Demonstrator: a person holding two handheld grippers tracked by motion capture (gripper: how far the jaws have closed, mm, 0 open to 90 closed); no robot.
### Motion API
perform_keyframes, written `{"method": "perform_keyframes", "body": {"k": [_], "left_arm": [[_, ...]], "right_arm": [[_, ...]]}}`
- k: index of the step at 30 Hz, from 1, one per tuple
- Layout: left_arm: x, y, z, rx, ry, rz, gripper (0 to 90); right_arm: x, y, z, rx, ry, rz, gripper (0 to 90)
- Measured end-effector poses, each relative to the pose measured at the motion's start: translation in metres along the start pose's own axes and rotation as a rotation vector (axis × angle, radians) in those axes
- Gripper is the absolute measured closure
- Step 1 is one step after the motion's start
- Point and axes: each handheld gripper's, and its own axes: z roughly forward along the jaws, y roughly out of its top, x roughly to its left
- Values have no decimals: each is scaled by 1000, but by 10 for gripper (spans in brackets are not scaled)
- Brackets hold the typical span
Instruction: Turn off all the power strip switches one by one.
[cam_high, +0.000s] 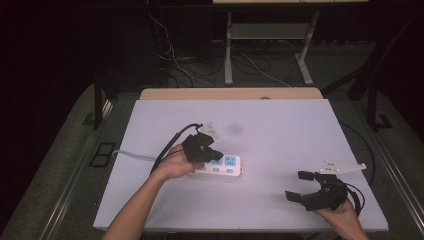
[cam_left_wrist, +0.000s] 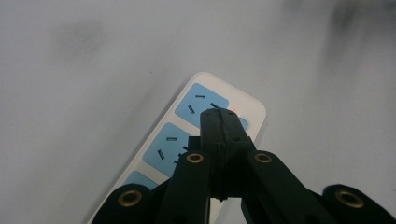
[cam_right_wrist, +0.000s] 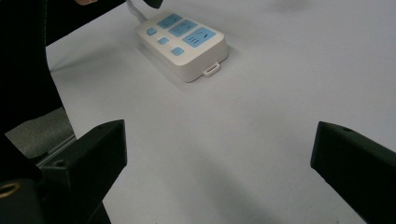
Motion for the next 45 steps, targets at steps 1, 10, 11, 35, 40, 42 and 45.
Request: {"method": "perform_keyframes", "body": {"k": [1, 10, 11, 35, 40, 42, 45], "left_arm": [[0, 0, 1, 4, -1, 5, 896], [-3, -1, 8, 40, -4, 23, 896], [-3, -1, 8, 44, -6, 23, 896], [1, -15, 25, 132, -8, 24, 895], [1, -16, 25, 131, -9, 27, 895], [1, -16, 25, 128, -12, 25, 895], [2, -17, 25, 127, -16, 20, 896]], "right_arm": [[0, 0, 0, 0, 0, -1, 35], [0, 0, 1, 5, 2, -7, 35], [0, 0, 1, 6, 2, -7, 34], [0, -1, 1, 14, 1, -8, 35], [0, -1, 2, 16, -1, -8, 35], [0, -1, 2, 16, -1, -7, 35], [0, -1, 2, 17, -2, -9, 35]]}}
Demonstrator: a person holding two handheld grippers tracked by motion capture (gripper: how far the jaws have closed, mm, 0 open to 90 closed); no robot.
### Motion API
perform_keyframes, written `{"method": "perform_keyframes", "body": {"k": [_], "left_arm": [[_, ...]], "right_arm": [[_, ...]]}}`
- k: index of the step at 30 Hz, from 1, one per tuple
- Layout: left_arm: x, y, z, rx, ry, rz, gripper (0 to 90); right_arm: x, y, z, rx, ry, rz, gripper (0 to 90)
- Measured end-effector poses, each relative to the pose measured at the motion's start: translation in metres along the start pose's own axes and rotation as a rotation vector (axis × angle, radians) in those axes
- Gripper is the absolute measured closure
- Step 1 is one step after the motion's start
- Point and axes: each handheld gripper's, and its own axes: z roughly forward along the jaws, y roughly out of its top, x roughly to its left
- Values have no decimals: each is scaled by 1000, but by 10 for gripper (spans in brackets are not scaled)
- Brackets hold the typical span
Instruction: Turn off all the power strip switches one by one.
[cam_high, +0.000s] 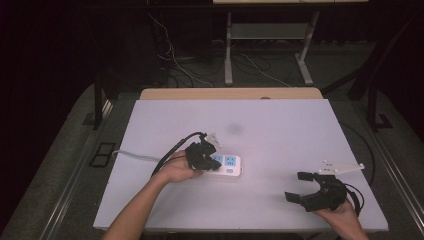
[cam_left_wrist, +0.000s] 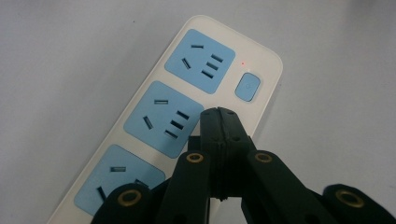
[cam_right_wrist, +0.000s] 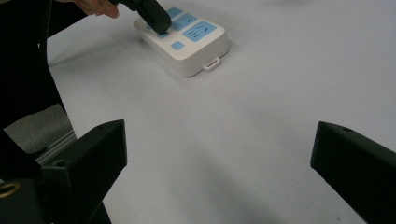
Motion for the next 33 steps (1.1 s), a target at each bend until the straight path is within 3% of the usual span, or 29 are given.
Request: {"method": "perform_keyframes", "body": {"k": [18, 33], "left_arm": [[6, -1, 1, -12, -36, -46, 897], [5, -4, 2, -27, -33, -64, 897]], "right_arm": [[0, -1, 0, 3, -3, 2, 35], [0, -1, 0, 5, -4, 5, 35]]}}
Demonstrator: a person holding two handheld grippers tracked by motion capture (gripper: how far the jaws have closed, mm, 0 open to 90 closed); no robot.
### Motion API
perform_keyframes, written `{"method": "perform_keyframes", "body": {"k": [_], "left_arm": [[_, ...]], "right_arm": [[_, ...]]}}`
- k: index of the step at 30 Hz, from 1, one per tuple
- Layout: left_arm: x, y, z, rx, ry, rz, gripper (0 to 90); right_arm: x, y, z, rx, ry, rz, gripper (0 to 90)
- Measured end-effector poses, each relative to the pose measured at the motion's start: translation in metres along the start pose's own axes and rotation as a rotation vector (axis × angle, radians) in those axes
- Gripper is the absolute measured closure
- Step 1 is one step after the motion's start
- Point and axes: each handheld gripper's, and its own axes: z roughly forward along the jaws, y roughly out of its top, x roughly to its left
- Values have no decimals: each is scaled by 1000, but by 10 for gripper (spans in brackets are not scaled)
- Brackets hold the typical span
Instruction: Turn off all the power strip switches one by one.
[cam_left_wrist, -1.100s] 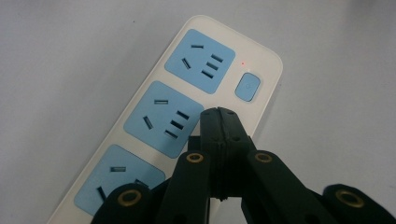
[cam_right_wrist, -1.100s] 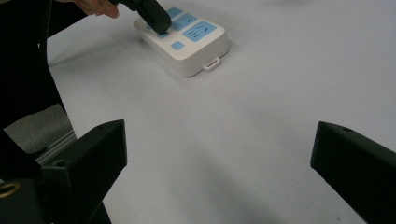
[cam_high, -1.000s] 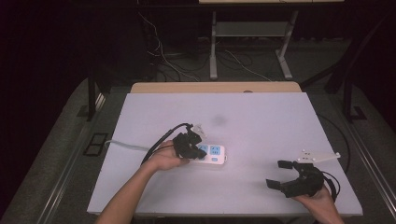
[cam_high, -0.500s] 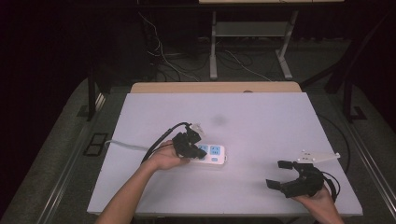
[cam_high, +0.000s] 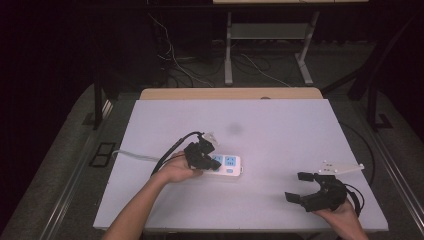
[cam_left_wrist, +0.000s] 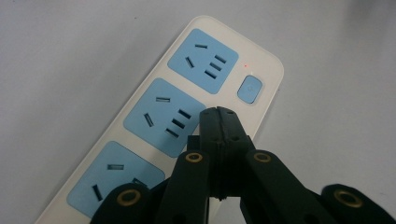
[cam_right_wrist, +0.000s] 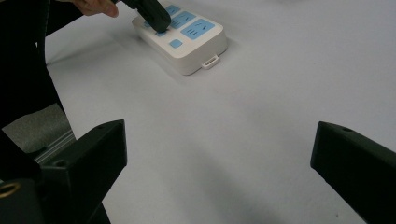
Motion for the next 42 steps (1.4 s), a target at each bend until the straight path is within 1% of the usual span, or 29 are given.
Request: {"method": "perform_keyframes", "body": {"k": [4, 12, 14, 16, 18, 25, 29, 32, 34, 36, 42], "left_arm": [[0, -2, 0, -16, 1, -9, 897], [-3, -1, 0, -7, 19, 1, 896], [-3, 0, 0, -4, 17, -7, 895], [-2, 2, -5, -39, -4, -10, 894], [-5, 4, -8, -60, -10, -4, 893], [-13, 16, -11, -64, 0, 44, 894], [-17, 23, -12, -68, 0, 61, 893], [-20, 29, -12, -59, 2, 83, 893], [-22, 31, -11, -61, 0, 87, 893], [-24, 33, -10, -56, 2, 104, 893], [-27, 35, -6, -48, -4, 118, 893]], "right_arm": [[-1, 0, 0, -3, -1, 1, 34], [-1, 0, -2, -9, -3, 1, 34], [-1, 1, -2, -10, -2, 0, 34], [-2, 1, -2, -12, -2, 2, 35], [-1, 1, -3, -15, -4, 6, 35], [-2, 1, -3, -14, -3, 5, 35], [-2, 1, -3, -14, -3, 6, 34], [-2, 1, -4, -16, -2, 7, 35], [-2, 1, -4, -16, -2, 6, 34], [-2, 1, -4, -17, -2, 6, 34], [-2, 1, -3, -15, 0, 5, 35]]}}
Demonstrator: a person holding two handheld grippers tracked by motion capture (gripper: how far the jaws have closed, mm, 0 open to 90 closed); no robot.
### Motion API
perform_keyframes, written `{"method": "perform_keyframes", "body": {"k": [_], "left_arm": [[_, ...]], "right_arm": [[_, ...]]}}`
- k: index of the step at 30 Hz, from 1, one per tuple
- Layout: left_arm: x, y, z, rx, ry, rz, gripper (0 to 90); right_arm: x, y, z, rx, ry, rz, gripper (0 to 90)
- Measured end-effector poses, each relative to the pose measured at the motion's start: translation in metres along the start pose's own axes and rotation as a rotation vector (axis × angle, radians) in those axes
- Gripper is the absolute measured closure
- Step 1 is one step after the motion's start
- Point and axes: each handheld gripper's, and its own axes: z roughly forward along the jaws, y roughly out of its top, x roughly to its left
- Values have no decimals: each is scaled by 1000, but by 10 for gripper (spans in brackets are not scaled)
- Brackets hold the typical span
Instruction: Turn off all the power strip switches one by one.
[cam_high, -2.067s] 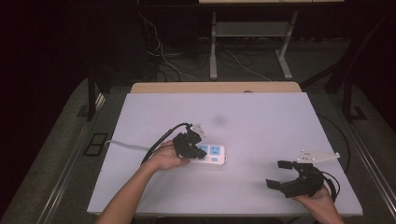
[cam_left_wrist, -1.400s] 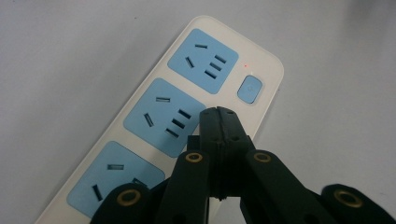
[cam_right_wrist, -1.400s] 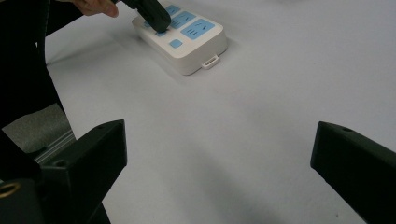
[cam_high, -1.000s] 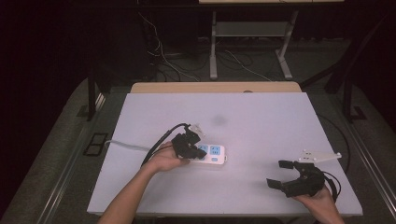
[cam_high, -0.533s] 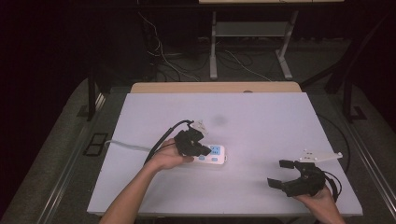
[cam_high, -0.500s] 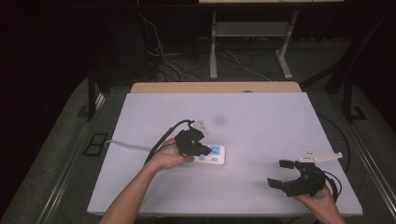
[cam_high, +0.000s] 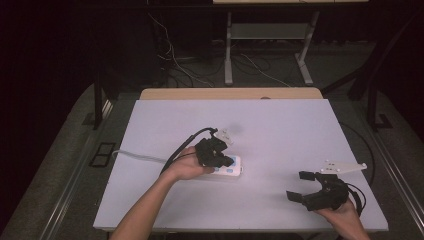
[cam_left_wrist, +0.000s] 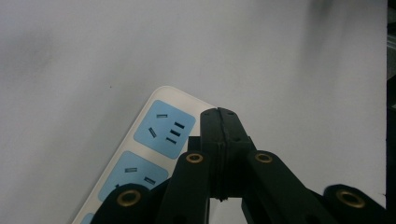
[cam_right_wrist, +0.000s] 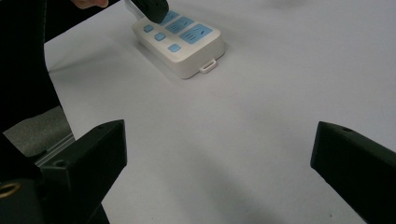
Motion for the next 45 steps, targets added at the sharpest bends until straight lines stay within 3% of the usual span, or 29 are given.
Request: {"method": "perform_keyframes", "body": {"k": [27, 38, 45], "left_arm": [[2, -3, 27, 78, -3, 27, 892], [3, -3, 28, 91, -2, 13, 894], [8, -5, 28, 82, -35, -22, 894]], "right_arm": [[-1, -1, 0, 8, 4, -4, 35], [-1, -1, 0, 9, 4, -5, 35], [0, -1, 1, 15, 4, -4, 35]]}}
